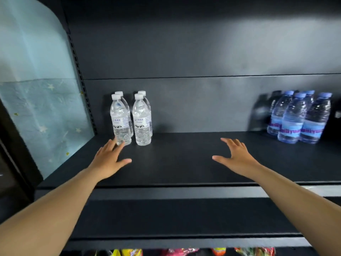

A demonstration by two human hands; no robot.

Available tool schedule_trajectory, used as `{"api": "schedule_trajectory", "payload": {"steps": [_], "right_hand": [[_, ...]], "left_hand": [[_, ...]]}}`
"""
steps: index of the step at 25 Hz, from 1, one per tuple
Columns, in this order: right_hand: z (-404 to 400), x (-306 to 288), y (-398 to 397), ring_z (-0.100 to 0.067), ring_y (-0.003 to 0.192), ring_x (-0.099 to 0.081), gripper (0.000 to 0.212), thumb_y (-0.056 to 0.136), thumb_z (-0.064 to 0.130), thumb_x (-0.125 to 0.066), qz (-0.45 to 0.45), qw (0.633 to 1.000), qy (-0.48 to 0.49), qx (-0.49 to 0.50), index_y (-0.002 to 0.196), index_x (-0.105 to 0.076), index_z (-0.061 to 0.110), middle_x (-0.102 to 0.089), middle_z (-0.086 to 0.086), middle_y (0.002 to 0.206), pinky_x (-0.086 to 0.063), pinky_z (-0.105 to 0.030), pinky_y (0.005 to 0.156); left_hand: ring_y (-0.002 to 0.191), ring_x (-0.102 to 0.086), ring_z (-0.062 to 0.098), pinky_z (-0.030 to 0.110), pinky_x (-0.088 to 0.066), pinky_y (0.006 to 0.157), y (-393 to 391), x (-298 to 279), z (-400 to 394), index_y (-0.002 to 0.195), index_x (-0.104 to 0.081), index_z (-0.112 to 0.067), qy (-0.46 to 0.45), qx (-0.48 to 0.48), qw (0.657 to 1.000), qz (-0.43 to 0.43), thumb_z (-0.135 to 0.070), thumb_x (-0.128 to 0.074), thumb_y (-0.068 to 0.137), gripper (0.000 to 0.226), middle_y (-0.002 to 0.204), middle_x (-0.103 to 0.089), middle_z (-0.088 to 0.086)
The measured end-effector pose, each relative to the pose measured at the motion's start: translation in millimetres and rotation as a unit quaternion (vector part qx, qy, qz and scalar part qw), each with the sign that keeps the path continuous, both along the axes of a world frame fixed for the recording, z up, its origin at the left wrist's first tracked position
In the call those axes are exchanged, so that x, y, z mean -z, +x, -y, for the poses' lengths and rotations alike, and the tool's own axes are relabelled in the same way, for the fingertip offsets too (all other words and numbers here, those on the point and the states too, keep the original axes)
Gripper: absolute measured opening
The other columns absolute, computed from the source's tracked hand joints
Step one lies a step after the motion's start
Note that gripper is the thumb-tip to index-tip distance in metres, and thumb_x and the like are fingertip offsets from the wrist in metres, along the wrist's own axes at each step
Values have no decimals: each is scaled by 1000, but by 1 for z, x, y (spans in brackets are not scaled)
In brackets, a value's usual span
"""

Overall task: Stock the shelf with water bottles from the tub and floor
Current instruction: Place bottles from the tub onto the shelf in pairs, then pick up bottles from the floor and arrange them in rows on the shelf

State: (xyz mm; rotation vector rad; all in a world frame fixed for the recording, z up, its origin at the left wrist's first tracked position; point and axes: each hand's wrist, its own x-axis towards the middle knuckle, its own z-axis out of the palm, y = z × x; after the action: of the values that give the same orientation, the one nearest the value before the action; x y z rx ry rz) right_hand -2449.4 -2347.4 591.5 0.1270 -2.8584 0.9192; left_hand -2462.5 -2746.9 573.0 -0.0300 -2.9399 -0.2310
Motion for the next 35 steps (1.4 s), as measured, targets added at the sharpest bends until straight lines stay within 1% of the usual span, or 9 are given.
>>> {"api": "schedule_trajectory", "payload": {"steps": [2,7,15,20,23,28,32,34,35], "right_hand": [[-20,-7,23,-19,143,-10,81,81,52,-62,-1,999,41,-30,147,-22,28,-23,2,149,-25,-42,114],[-58,-18,83,-20,143,-8,83,81,57,-60,-30,984,147,-97,147,-20,26,-21,2,150,-23,-45,115],[-75,35,200,-22,144,-12,81,83,55,-58,-31,980,143,-136,148,-20,24,-21,-2,152,-25,-46,115],[-68,115,301,-23,141,-19,77,84,46,-62,5,987,91,-134,147,-25,21,-26,-4,150,-25,-42,115],[-63,191,374,-26,137,-25,76,82,41,-66,52,981,95,-160,145,-29,19,-30,-7,147,-23,-38,113],[-70,309,460,-31,134,-35,80,73,47,-59,127,973,60,-185,141,-38,11,-42,-12,141,-26,-36,110],[-82,410,514,-30,130,-42,81,74,56,-52,172,968,26,-181,138,-43,8,-47,-12,138,-30,-36,111],[-92,466,536,-25,130,-41,75,77,50,-60,204,963,23,-175,138,-43,11,-46,-8,140,-31,-38,111],[-99,496,546,-23,130,-40,72,78,42,-67,228,959,24,-168,139,-42,11,-45,-7,140,-28,-32,110]], "left_hand": [[147,7,20,39,-4,119,51,-17,-19,151,-4,-26,-92,9,995,25,-59,-43,89,80,159,7,4],[147,8,20,38,-4,119,159,-25,-80,151,-2,-26,-173,-24,983,59,-59,-41,90,80,159,7,5],[147,3,22,37,-9,119,293,30,-141,151,-6,-24,-142,-27,986,81,-56,-46,89,80,159,2,8],[145,-14,25,37,-19,115,384,114,-159,148,-21,-22,-79,-12,993,84,-53,-56,84,80,157,-14,10],[143,-19,26,37,-25,113,461,197,-174,147,-25,-19,-8,-37,989,142,-53,-60,82,82,154,-21,12],[144,-16,23,29,-23,112,565,325,-200,149,-17,-23,55,-76,966,240,-55,-54,85,80,156,-13,12],[140,-27,24,30,-27,110,621,423,-225,147,-26,-22,164,-134,935,284,-63,-55,77,87,153,-24,14],[138,-31,25,31,-28,109,641,477,-243,146,-30,-20,226,-167,912,300,-62,-59,76,87,151,-29,11],[138,-30,24,31,-28,110,649,506,-251,146,-29,-20,252,-189,898,307,-56,-62,78,83,151,-29,9]]}}
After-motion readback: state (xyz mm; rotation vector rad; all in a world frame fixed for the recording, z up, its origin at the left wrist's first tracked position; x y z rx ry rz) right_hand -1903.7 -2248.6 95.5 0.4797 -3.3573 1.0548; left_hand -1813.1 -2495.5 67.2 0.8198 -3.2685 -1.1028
